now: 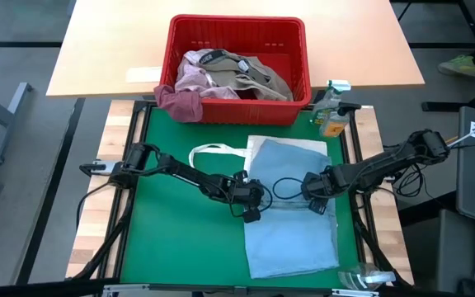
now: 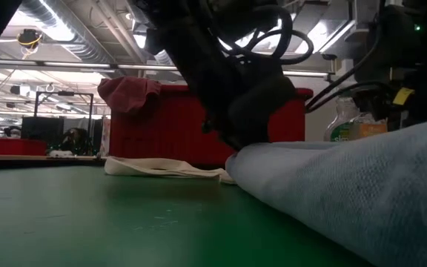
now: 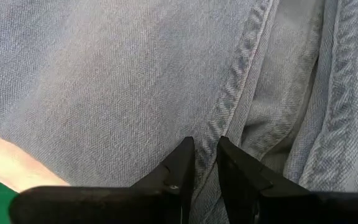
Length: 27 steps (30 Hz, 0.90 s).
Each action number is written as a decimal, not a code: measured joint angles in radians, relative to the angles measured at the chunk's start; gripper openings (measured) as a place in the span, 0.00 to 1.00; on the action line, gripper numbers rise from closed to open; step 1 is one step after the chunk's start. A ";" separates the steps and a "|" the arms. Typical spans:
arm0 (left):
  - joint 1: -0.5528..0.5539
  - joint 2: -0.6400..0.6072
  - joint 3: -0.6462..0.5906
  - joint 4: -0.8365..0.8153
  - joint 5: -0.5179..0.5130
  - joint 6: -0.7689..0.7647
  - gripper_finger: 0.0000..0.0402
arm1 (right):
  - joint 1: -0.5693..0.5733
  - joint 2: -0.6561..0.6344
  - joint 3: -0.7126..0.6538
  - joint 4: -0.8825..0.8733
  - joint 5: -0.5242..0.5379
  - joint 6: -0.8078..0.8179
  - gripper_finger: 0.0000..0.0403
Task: Fold Laundry from Bin
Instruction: Fold the blue pants from the red laundry basket
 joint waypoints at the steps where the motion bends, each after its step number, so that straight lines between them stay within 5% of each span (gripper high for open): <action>1: 0.000 0.000 0.000 -0.002 -0.003 0.004 0.16 | 0.000 0.000 -0.001 0.002 0.004 0.000 0.37; 27: 0.037 -0.015 -0.003 -0.093 0.001 -0.010 0.16 | -0.072 0.003 -0.007 0.128 0.238 -0.075 0.37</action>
